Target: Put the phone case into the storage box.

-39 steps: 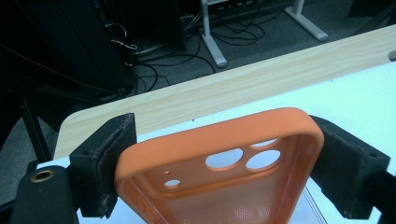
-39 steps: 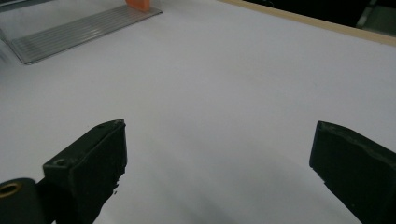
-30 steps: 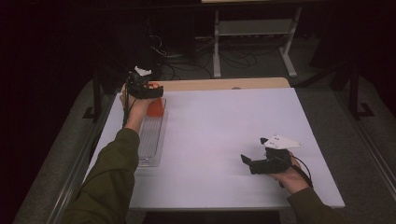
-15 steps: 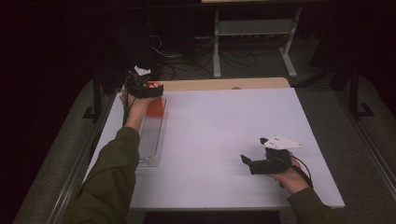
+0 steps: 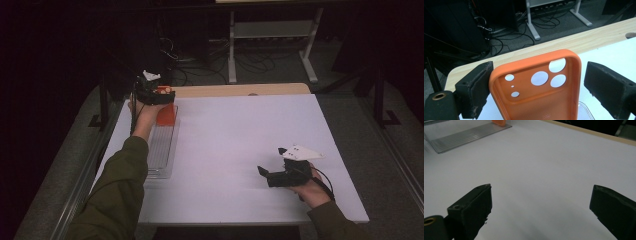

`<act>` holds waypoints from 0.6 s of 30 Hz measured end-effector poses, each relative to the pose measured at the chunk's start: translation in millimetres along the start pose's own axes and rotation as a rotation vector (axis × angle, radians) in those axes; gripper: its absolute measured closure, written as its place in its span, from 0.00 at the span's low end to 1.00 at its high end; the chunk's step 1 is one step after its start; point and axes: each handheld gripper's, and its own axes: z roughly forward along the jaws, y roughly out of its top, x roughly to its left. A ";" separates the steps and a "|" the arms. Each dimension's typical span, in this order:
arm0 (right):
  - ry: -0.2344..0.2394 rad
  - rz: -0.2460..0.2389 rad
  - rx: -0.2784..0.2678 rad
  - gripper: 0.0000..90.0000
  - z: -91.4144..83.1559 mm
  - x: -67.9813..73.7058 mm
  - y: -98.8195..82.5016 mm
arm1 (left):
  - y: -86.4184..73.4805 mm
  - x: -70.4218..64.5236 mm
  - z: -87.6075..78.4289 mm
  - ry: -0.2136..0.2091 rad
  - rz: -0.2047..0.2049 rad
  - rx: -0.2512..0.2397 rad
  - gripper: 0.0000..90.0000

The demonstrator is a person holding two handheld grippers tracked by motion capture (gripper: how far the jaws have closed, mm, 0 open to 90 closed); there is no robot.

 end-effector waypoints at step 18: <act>-0.007 -0.005 0.000 0.04 -1.2 -1.3 -1.3 | 0.0 14.0 -21.2 -0.105 0.039 -0.003 0.00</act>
